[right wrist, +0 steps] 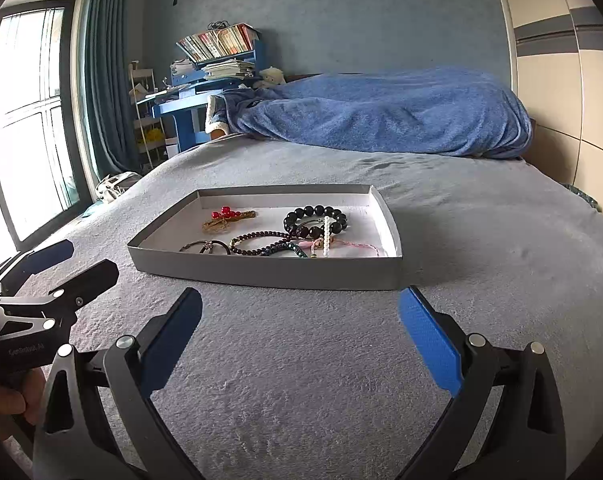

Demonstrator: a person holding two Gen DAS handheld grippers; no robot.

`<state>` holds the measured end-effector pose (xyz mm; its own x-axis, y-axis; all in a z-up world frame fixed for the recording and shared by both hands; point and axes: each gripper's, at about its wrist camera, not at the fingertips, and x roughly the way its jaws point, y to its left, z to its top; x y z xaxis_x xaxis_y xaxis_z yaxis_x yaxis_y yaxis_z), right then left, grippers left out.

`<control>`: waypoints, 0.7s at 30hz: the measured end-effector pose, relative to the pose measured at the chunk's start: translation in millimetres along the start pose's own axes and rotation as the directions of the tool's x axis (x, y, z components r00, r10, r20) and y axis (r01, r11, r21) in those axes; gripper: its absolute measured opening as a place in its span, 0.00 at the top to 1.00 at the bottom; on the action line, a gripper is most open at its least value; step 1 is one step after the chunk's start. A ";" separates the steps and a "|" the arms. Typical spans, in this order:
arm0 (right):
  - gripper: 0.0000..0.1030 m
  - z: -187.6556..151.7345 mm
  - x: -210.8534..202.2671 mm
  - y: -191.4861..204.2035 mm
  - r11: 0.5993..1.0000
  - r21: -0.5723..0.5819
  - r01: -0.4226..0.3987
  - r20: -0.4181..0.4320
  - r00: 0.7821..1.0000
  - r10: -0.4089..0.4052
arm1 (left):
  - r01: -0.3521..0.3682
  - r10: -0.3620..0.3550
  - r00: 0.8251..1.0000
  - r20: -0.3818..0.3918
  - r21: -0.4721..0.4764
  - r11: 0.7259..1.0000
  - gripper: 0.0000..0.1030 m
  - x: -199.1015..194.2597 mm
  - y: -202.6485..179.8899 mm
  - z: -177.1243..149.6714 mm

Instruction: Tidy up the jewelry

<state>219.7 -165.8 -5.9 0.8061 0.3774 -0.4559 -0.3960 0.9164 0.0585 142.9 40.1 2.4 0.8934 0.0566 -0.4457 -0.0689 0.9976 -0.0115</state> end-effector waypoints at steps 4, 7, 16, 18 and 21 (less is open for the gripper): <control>0.05 0.0 0.0 -0.2 1.000 0.000 -0.001 0.000 1.000 0.001 | 0.001 -0.001 1.000 -0.005 -0.008 1.000 0.05 0.9 2.0 0.7; 0.05 0.0 0.0 -0.2 1.000 0.003 -0.001 0.000 1.000 0.001 | 0.001 -0.001 1.000 -0.007 -0.007 1.000 0.05 1.1 2.7 0.6; 0.05 0.3 -0.4 -0.1 1.000 0.002 -0.001 -0.001 1.000 0.001 | 0.003 -0.003 1.000 -0.014 -0.012 1.000 0.05 2.9 4.6 -0.4; 0.05 0.4 -0.4 -0.2 1.000 0.002 -0.001 -0.001 1.000 0.001 | 0.003 -0.003 1.000 -0.014 -0.012 1.000 0.05 3.3 4.5 -0.1; 0.05 0.4 -0.3 -0.2 1.000 0.002 -0.001 -0.001 1.000 0.001 | 0.003 -0.003 1.000 -0.014 -0.012 1.000 0.05 3.2 4.5 -0.1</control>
<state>219.7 -166.1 -5.4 0.8055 0.3778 -0.4566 -0.3954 0.9165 0.0607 145.4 44.8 0.9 0.8875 0.0527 -0.4577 -0.0714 0.9972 -0.0236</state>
